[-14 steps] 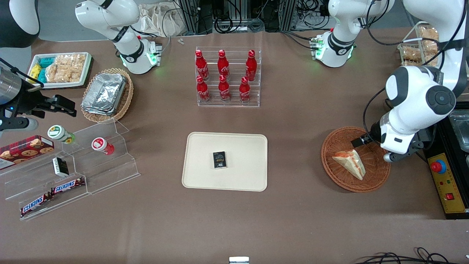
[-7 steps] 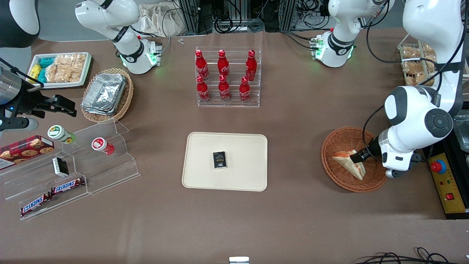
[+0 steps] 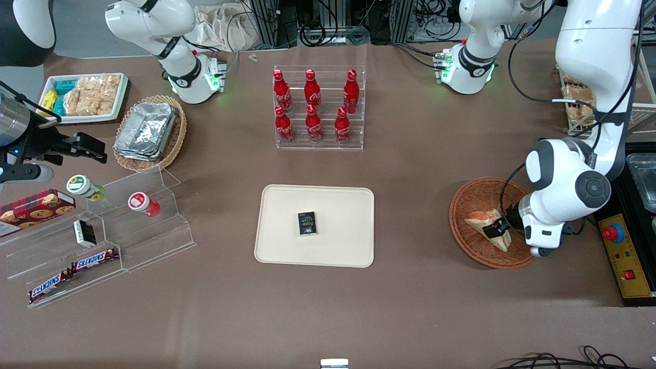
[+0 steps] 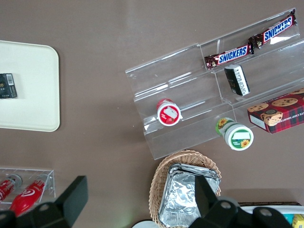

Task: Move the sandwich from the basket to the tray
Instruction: 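Lower the open left gripper over the sandwich and close on it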

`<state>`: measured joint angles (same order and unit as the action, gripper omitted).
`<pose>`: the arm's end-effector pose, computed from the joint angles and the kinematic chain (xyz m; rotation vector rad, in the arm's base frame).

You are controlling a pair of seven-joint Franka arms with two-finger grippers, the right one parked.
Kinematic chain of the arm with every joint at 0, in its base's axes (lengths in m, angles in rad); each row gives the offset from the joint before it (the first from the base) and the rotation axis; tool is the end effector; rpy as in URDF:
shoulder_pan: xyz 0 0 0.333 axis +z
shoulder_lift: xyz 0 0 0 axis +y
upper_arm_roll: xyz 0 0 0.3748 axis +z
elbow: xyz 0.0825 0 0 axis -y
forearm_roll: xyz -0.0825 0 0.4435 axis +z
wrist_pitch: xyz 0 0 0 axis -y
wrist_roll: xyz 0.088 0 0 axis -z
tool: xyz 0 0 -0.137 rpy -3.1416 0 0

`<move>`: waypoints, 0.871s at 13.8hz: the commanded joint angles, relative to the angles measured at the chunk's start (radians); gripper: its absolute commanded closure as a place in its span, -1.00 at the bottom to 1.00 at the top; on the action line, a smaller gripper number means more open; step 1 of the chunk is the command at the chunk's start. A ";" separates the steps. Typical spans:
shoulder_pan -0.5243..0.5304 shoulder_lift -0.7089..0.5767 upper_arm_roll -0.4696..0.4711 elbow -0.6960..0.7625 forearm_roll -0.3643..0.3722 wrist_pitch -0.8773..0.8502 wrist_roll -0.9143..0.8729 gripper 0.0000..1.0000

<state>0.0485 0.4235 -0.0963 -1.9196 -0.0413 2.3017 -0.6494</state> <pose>0.6862 -0.0320 0.2512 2.9326 0.9677 -0.0948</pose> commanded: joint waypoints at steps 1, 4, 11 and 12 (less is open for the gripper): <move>0.004 0.014 -0.002 0.002 0.005 0.012 -0.015 -0.98; 0.002 0.017 -0.002 -0.001 0.005 0.007 -0.026 -0.65; -0.009 -0.008 -0.005 0.046 0.062 -0.109 -0.075 1.00; -0.007 -0.020 -0.006 0.089 0.070 -0.192 -0.073 1.00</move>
<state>0.0454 0.4347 -0.1004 -1.8959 -0.0093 2.2345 -0.6961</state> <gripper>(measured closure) 0.802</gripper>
